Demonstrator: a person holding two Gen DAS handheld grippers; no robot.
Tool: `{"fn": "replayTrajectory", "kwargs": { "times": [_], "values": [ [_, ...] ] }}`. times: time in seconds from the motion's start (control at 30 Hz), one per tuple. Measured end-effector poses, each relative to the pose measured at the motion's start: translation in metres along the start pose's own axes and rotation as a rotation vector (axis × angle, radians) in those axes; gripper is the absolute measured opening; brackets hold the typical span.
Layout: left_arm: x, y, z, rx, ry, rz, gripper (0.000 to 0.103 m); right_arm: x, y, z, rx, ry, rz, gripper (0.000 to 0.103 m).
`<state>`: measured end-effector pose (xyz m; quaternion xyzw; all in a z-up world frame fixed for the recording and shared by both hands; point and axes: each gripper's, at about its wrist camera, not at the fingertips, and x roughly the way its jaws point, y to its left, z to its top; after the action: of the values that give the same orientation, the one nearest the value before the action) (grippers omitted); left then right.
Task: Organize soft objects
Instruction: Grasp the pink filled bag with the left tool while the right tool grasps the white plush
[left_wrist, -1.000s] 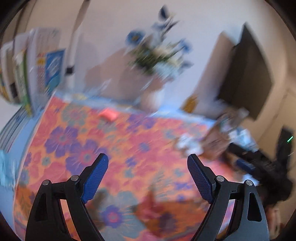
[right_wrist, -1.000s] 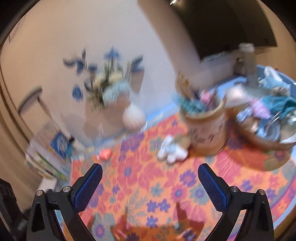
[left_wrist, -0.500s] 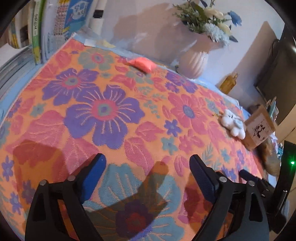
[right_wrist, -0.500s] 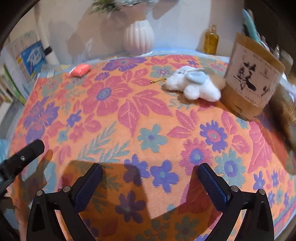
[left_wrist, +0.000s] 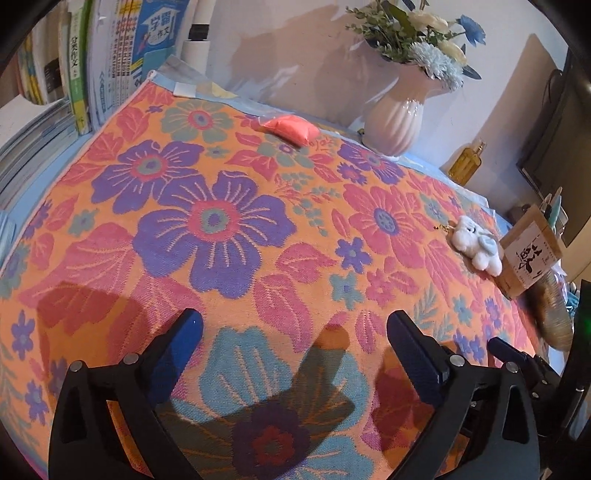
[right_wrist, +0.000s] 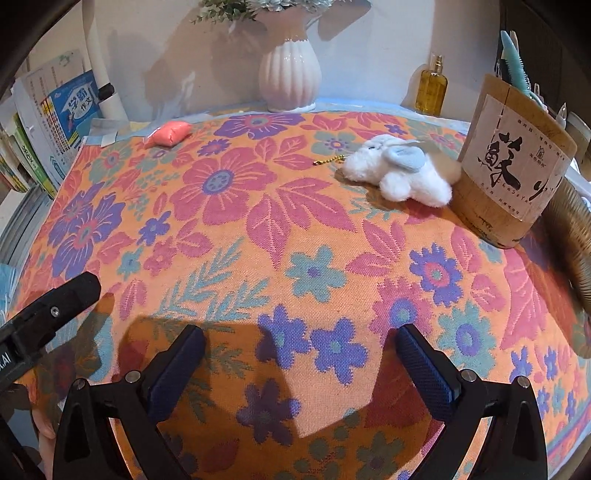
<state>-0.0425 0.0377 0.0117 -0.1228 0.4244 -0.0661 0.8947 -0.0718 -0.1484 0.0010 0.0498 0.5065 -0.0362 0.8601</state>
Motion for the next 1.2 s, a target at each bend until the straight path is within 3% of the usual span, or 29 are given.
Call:
{"fn": "replayTrajectory", "kwargs": {
  "times": [0.23,0.4,0.47,0.5,0.57,0.6,0.63,0.7,0.77,0.8,0.9,1.0,1.13,1.2],
  "values": [
    [0.004,-0.010,-0.001,0.058,0.017,0.064,0.100,0.000,-0.001,0.000,0.000,-0.002,0.000,0.103],
    [0.004,-0.007,0.002,0.031,0.020,0.062,0.100,-0.002,-0.002,0.000,0.007,0.004,0.009,0.103],
    [0.012,-0.010,0.013,0.022,0.082,0.109,0.100,0.001,-0.001,0.006,-0.001,0.080,0.001,0.103],
    [0.018,-0.013,0.025,0.024,0.139,0.121,0.100,0.004,-0.002,0.015,0.020,0.165,0.004,0.103],
    [0.022,-0.013,0.047,0.003,0.186,0.086,0.100,0.008,-0.006,0.033,0.075,0.269,0.070,0.103],
    [0.021,-0.012,0.056,-0.014,0.177,0.061,0.100,0.008,-0.011,0.043,0.123,0.268,0.112,0.103],
    [0.017,-0.011,0.070,-0.036,0.141,0.035,0.100,0.008,-0.018,0.051,0.163,0.241,0.102,0.103],
    [0.014,-0.010,0.090,-0.054,0.081,0.029,0.100,0.012,-0.035,0.064,0.240,0.155,-0.005,0.103],
    [0.021,-0.005,0.109,-0.098,0.024,0.007,0.100,0.027,-0.058,0.069,0.338,0.128,-0.037,0.103],
    [0.027,-0.002,0.116,-0.119,0.004,0.001,0.100,0.034,-0.068,0.068,0.387,0.136,-0.013,0.103],
    [0.060,0.003,0.135,-0.133,-0.018,-0.008,0.100,0.024,-0.083,0.074,0.479,-0.014,0.017,0.103],
    [0.089,0.007,0.147,-0.147,-0.031,-0.009,0.100,0.037,-0.095,0.081,0.587,-0.014,0.072,0.103],
    [0.117,0.020,0.163,-0.305,-0.054,-0.037,0.100,0.044,-0.097,0.096,0.697,-0.068,0.044,0.103],
    [0.124,0.017,0.172,-0.321,-0.060,-0.015,0.100,0.054,-0.098,0.111,0.759,-0.077,0.048,0.103]
  ]
}}
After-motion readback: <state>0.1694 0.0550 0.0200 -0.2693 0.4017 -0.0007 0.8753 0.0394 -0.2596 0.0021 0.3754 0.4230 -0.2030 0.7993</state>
